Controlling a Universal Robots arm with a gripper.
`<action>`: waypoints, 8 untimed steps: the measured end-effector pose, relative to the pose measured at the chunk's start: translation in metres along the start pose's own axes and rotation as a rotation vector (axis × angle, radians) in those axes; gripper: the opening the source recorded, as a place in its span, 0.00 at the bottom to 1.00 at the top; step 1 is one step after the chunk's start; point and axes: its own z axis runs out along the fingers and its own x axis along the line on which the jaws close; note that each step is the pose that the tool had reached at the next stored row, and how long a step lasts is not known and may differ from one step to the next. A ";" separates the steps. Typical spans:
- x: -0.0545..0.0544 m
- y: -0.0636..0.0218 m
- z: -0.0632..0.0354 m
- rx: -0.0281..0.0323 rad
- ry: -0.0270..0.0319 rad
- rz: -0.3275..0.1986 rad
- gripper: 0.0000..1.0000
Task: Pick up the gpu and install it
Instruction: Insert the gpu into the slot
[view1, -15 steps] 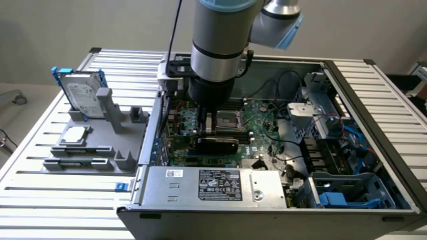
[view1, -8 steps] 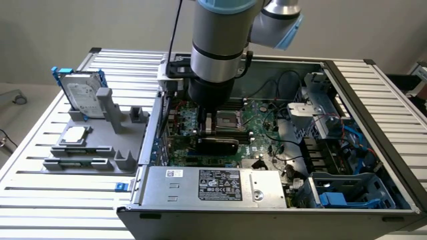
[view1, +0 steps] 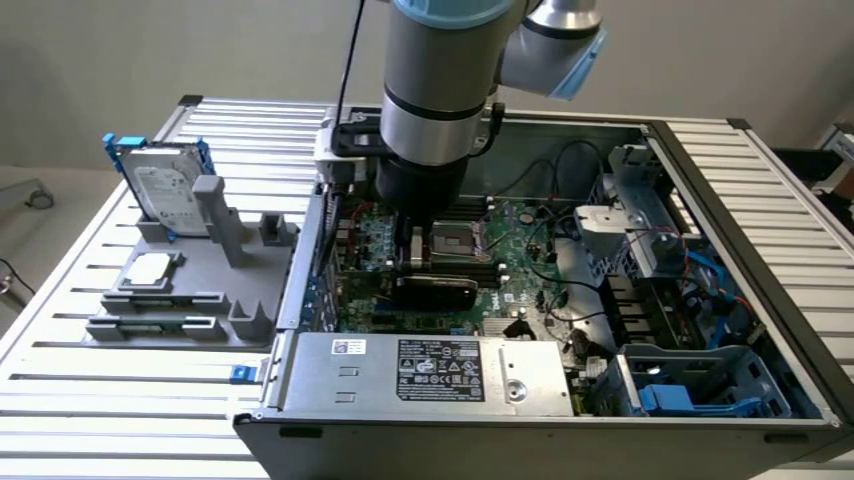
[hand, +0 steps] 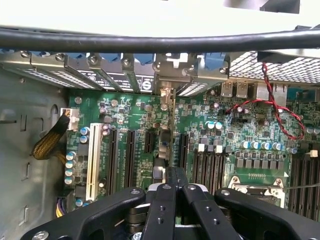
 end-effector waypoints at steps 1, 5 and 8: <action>0.000 0.0000 -0.0002 0.0001 -0.0002 0.000 0.11; -0.001 0.0010 -0.0093 0.0002 -0.0003 0.000 0.11; -0.001 0.0033 -0.0176 0.0001 -0.0001 0.000 0.11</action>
